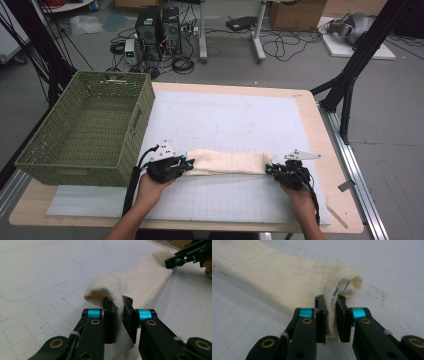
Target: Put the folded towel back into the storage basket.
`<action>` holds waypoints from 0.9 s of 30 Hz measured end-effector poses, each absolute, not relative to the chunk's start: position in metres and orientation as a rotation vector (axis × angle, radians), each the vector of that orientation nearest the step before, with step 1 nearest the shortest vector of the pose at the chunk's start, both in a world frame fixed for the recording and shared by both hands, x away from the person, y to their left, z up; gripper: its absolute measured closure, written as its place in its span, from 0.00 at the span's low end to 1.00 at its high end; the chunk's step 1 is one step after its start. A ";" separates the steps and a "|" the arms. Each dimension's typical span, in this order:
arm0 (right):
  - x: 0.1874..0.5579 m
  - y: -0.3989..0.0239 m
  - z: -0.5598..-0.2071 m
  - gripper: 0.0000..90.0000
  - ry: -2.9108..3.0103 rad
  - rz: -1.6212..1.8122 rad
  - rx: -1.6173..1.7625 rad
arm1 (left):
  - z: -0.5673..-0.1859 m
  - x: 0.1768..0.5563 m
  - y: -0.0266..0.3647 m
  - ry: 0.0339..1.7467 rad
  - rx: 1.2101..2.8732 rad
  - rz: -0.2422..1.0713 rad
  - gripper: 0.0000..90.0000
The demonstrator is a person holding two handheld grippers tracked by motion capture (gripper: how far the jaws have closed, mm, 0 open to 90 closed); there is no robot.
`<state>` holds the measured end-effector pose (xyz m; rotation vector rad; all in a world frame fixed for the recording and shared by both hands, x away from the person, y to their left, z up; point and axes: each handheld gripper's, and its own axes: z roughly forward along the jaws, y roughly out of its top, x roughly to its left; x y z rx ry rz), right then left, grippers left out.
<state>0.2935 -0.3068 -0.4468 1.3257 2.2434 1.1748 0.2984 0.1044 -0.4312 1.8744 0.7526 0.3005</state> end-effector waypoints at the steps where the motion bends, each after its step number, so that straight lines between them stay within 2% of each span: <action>1: 0.293 -0.307 -0.445 0.89 2.241 1.182 1.298 | -0.431 0.298 0.104 0.753 1.874 0.300 0.90; 16: 0.286 -0.303 -0.406 0.89 2.142 1.323 0.963 | -0.406 0.285 0.127 0.675 1.761 0.380 0.91; 27: 0.311 -0.293 -0.378 0.89 2.095 1.397 0.904 | -0.373 0.277 0.139 0.640 1.710 0.486 0.91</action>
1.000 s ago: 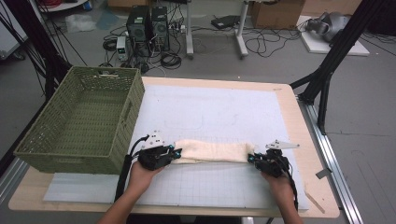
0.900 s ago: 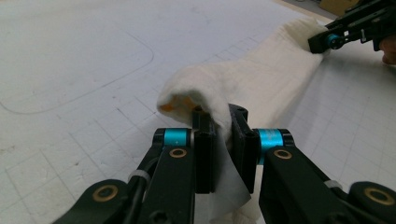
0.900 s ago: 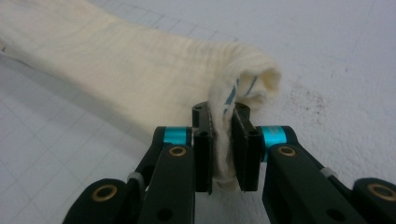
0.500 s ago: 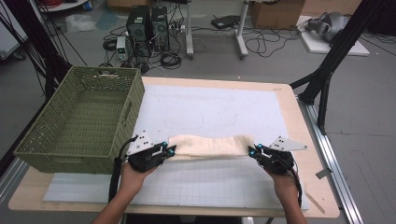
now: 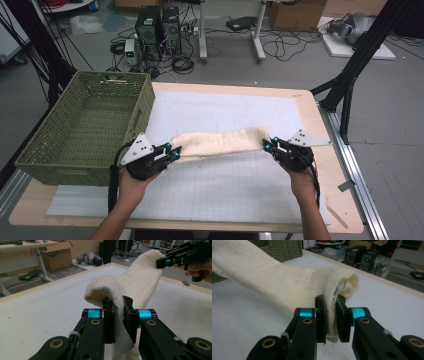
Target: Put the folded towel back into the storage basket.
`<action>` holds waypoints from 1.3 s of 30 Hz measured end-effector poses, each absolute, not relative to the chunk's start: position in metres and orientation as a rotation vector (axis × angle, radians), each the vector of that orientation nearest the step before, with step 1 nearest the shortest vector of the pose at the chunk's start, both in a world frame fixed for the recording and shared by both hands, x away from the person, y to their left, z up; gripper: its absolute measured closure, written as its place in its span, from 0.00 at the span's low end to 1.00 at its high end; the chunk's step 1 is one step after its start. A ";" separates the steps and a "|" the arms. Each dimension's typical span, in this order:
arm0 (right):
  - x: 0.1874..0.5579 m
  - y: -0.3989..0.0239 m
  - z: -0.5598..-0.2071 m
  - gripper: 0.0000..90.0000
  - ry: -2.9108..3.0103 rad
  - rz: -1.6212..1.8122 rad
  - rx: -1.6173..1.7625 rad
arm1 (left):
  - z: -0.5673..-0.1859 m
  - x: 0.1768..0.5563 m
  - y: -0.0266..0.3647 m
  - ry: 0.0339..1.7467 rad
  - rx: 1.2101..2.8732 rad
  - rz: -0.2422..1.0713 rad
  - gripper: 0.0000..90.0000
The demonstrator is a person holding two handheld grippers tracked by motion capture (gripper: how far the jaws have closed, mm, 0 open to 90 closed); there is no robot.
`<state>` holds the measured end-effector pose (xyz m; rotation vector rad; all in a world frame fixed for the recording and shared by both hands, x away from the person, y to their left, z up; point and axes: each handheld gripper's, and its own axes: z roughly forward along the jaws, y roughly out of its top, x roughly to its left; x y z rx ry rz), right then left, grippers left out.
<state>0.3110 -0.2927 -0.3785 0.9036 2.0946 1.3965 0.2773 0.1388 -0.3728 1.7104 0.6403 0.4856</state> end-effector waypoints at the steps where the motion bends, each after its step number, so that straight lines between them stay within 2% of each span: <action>1: 0.314 -0.291 -0.375 0.89 2.093 1.396 0.888 | -0.371 0.277 0.140 0.639 1.704 0.492 0.91; 26: 0.378 -0.233 -0.313 0.89 2.068 1.467 0.788 | -0.336 0.268 0.179 0.674 1.605 0.620 0.91; 39: 0.401 -0.195 -0.301 0.89 2.064 1.481 0.741 | -0.327 0.262 0.203 0.703 1.564 0.663 0.91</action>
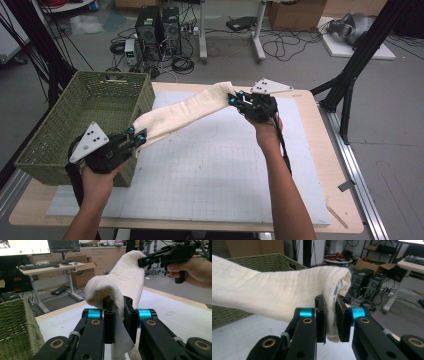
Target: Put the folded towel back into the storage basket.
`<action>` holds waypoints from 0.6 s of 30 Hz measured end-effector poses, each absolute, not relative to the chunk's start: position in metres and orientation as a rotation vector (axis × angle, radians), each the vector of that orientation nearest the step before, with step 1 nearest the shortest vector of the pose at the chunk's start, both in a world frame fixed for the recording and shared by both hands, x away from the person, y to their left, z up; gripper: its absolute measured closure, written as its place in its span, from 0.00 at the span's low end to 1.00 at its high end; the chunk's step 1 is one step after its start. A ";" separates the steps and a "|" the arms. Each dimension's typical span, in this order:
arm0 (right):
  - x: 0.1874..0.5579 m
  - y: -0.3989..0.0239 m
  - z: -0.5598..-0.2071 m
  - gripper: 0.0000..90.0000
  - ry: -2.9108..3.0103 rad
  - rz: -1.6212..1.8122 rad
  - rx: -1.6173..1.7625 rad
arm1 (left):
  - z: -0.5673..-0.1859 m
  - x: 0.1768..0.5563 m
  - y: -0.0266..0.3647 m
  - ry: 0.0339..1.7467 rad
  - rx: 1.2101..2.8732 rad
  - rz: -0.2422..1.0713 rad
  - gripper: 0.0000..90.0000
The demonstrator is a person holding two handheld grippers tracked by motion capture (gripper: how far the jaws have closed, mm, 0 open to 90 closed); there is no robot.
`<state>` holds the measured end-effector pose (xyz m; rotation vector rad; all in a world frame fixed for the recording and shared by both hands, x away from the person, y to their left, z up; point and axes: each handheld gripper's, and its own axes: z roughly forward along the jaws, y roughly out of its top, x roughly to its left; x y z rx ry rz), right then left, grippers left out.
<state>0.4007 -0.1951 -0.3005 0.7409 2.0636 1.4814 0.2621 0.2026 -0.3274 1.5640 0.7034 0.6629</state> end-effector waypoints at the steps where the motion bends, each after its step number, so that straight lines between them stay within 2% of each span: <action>1: 0.401 -0.195 -0.301 0.89 2.064 1.481 0.741 | -0.327 0.262 0.204 0.707 1.562 0.666 0.91; 18: 0.441 -0.130 -0.282 0.89 2.073 1.492 0.710 | -0.328 0.254 0.232 0.774 1.524 0.713 0.91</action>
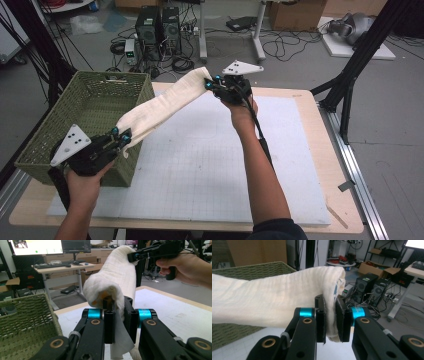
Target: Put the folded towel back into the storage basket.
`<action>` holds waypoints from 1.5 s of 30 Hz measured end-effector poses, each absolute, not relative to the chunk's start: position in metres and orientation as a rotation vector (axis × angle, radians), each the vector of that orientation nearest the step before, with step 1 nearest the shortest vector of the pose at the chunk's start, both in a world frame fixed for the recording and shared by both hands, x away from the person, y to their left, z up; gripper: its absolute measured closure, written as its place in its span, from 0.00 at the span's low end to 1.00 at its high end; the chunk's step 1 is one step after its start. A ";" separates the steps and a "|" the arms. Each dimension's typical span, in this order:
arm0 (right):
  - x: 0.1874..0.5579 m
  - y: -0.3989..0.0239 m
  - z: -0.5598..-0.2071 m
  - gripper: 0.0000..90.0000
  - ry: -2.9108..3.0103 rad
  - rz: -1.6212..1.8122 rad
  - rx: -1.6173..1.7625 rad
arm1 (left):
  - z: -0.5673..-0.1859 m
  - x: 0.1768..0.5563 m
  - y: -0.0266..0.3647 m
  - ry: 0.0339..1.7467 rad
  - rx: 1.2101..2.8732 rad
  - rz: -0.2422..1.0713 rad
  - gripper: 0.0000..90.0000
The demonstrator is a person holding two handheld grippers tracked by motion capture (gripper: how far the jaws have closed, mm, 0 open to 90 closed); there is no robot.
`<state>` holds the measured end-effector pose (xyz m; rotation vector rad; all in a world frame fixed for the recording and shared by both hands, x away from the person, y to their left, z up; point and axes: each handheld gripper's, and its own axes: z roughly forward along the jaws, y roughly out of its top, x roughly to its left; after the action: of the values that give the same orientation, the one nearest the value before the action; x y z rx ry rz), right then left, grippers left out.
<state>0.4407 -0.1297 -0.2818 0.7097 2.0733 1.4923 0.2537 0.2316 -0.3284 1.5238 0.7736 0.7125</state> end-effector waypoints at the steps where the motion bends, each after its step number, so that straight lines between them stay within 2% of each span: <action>1: 0.441 -0.130 -0.282 0.89 2.073 1.492 0.710 | -0.329 0.253 0.233 0.779 1.525 0.714 0.91; 25: 0.473 -0.026 -0.273 0.89 2.103 1.526 0.665 | -0.329 0.234 0.282 0.913 1.458 0.802 0.91; 45: 0.496 0.050 -0.284 0.89 2.171 1.527 0.637 | -0.336 0.223 0.306 1.005 1.476 0.889 0.91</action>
<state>0.4961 0.0499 -0.2839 0.6370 2.1709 1.5273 0.2234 0.3064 -0.3359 1.4761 1.0047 0.8887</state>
